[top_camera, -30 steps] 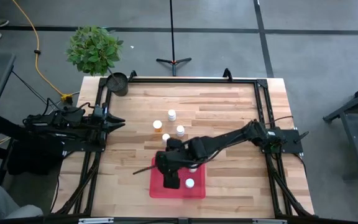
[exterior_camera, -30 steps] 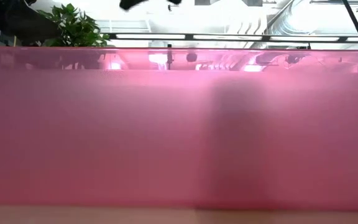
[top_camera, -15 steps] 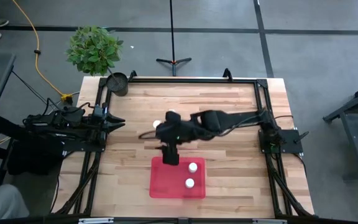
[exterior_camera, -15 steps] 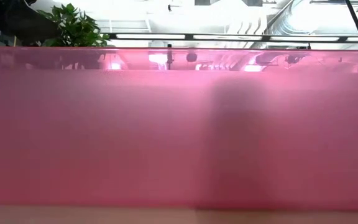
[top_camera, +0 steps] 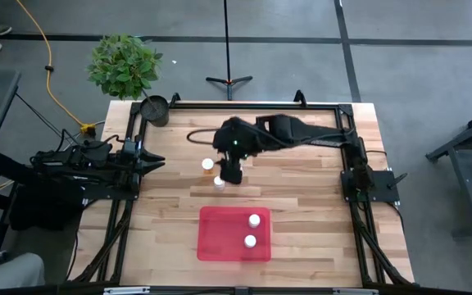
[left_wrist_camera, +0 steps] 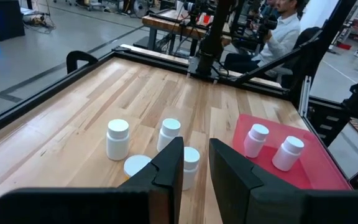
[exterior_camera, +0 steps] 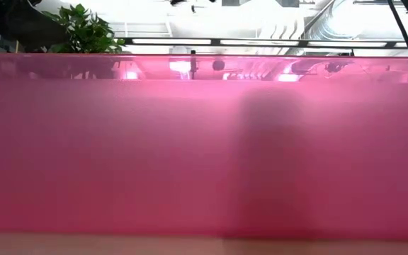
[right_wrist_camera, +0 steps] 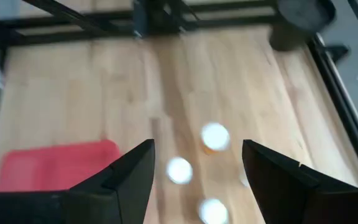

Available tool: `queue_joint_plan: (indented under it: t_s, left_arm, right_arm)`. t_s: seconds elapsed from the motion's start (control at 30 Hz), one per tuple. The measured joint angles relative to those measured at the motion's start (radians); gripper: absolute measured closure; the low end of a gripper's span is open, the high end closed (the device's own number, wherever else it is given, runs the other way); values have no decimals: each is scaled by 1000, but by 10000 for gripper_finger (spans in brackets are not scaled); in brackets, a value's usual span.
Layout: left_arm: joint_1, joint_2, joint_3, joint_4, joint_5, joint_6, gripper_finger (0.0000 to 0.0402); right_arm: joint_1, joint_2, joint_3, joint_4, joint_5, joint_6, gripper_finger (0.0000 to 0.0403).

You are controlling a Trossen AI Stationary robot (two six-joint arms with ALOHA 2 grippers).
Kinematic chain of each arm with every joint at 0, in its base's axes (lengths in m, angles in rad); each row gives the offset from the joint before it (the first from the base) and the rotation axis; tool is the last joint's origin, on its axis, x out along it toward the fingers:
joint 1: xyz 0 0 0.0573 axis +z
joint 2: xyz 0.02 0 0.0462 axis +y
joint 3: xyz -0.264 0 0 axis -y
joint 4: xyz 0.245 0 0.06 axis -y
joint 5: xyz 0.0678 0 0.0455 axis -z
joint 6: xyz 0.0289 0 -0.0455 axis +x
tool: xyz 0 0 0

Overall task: Pick and place pill bottles into a basket
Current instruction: Put the white pill bottle into the bin

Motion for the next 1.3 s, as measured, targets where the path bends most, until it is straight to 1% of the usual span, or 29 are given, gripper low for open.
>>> queue_joint_plan:
  t_s: [0.2, 0.33, 0.43, 0.53, 0.73, 1.03, 1.13, 1.3]
  left_arm:
    - [0, 0, 0, 0, 0, 0, 291]
    - [0, 0, 0, 1, 0, 0, 291]
    - [0, 0, 0, 2, 0, 0, 291]
    - [0, 0, 0, 7, 0, 0, 291]
    - [0, 0, 0, 7, 0, 0, 291]
    - [0, 0, 0, 10, -5, 0, 291]
    - [0, 0, 0, 9, -5, 0, 291]
    - [0, 0, 0, 9, -10, 0, 291]
  right_arm:
    - [-85, 0, 0, -146, -2, -37, 171]
    - [-140, 0, 0, -165, -21, -79, 171]
    - [-177, 0, 0, -163, -48, -93, 171]
    - [-206, 0, -3, -160, -50, -113, 171]
    - [-246, 1, -66, -161, -48, -155, 171]
    - [-264, 3, -170, -128, -7, -219, 171]
    - [-261, 3, -187, -74, -4, -217, 171]
    - [-261, 3, -195, -2, -89, -205, 171]
